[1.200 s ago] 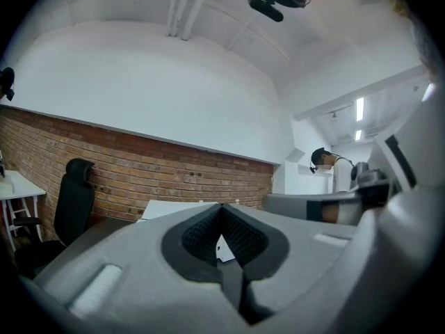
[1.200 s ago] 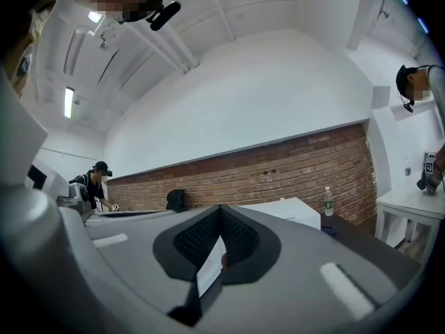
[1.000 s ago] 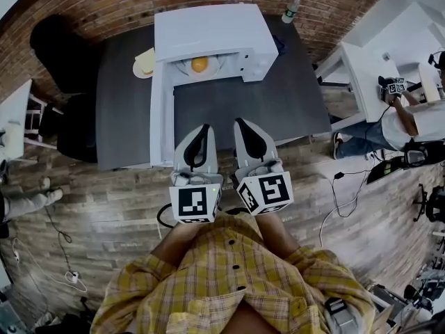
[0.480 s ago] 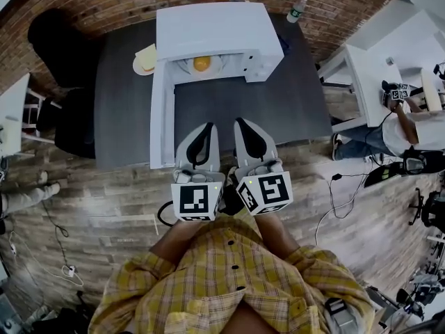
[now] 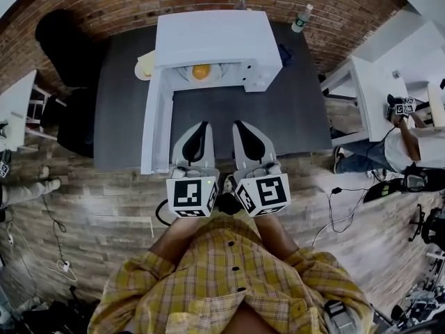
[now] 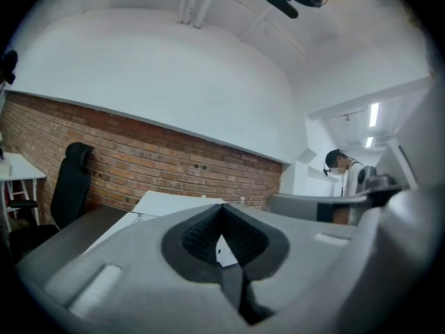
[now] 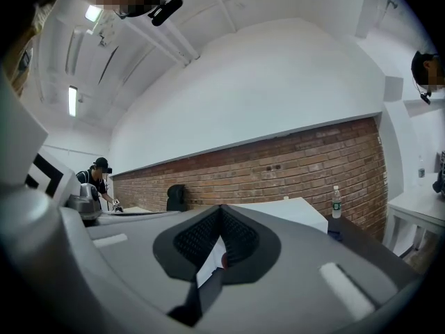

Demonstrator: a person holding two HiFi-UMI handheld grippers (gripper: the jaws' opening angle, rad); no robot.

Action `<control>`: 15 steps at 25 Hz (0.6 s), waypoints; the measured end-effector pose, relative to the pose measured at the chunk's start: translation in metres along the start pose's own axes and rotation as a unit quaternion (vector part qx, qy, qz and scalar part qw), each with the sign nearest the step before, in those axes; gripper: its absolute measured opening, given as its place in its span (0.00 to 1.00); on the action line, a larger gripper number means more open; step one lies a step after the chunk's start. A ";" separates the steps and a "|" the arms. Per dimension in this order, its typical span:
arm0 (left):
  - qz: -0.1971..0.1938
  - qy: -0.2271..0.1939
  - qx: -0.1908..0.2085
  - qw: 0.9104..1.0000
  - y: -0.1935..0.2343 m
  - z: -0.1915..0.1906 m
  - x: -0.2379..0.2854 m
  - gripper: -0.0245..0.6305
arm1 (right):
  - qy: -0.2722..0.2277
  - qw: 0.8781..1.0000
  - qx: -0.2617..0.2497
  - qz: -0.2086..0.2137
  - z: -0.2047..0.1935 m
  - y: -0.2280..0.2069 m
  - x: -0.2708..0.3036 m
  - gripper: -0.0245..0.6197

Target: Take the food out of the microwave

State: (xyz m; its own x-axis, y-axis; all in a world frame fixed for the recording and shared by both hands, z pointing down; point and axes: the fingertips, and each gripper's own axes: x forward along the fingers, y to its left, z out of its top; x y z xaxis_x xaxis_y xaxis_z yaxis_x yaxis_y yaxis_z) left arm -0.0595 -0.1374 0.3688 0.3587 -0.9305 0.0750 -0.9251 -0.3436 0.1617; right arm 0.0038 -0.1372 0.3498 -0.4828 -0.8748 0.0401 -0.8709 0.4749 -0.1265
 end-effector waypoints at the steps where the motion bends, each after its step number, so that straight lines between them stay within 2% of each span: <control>1: 0.001 0.002 0.000 1.000 -0.001 -0.002 0.003 0.04 | 0.001 1.000 0.002 0.001 -0.002 -0.004 0.000 0.04; 8: 0.015 0.007 -0.020 1.000 0.003 -0.016 0.031 0.04 | 0.011 1.000 0.013 0.007 -0.012 -0.028 0.008 0.04; 15: 0.022 0.038 -0.067 0.997 0.018 -0.047 0.053 0.04 | 0.021 0.999 0.018 0.015 -0.024 -0.039 0.018 0.04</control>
State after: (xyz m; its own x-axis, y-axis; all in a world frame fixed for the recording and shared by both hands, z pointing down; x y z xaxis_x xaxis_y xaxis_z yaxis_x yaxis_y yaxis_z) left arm -0.0509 -0.1870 0.4221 0.3308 -0.9302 0.1590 -0.9171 -0.2773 0.2863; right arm 0.0269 -0.1697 0.3789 -0.5134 -0.8546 0.0778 -0.8521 0.4969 -0.1645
